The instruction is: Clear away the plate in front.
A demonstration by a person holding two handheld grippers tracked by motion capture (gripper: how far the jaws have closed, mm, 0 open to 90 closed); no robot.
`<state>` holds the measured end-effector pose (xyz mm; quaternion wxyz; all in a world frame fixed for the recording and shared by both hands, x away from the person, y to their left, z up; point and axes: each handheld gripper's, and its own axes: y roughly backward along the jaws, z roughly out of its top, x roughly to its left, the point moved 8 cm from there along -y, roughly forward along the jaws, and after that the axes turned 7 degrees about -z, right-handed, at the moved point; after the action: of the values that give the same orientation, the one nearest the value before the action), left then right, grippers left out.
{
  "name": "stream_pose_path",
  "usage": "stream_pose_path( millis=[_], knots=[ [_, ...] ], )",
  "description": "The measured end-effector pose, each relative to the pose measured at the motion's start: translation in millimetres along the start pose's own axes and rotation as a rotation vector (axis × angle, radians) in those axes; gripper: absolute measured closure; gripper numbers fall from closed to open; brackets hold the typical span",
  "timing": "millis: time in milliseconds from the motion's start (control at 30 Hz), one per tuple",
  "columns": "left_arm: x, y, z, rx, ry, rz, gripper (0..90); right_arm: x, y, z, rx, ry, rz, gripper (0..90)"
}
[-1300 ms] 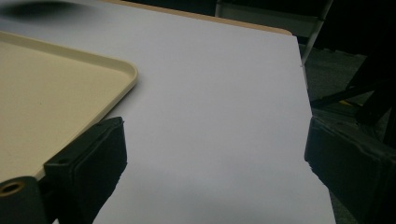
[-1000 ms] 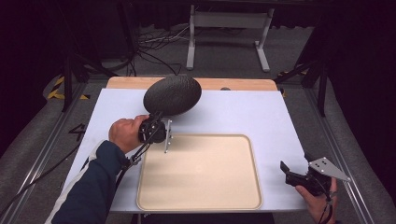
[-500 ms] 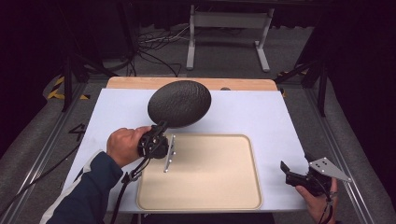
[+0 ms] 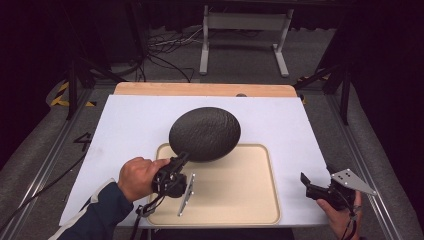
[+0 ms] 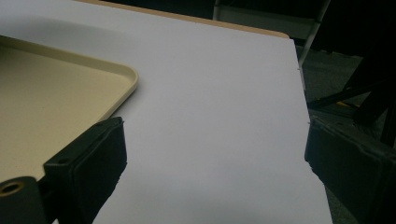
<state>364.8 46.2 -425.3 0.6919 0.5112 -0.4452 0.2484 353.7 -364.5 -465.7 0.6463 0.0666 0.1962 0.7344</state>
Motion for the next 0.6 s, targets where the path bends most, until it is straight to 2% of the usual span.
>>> stream_pose_path(
  millis=[100,133,300,367,467,600],
  knots=[
    [-11.0,3.0,8.1,-0.024,-0.019,-0.013,86.4,0.0,0.2,0.2,-0.001,0.001,-0.002,6.2],
    [-18.3,3.7,11.1,-0.036,-0.013,-0.029,86.5,0.1,0.2,0.2,-0.001,0.000,-0.001,6.2],
    [-31.5,6.5,17.2,-0.054,-0.023,-0.050,86.3,0.1,0.4,0.2,0.002,0.004,-0.005,6.2],
    [-37.9,6.6,19.1,-0.048,-0.043,-0.051,86.4,-0.1,0.6,0.3,0.002,0.003,-0.006,6.2],
    [-47.7,8.3,20.4,-0.057,-0.028,-0.080,86.4,-0.5,0.2,-0.1,0.000,-0.001,-0.003,6.2],
    [-61.3,9.8,23.3,-0.063,-0.051,-0.100,85.7,-0.2,0.4,0.0,0.000,0.000,-0.003,6.2]
  ],
)
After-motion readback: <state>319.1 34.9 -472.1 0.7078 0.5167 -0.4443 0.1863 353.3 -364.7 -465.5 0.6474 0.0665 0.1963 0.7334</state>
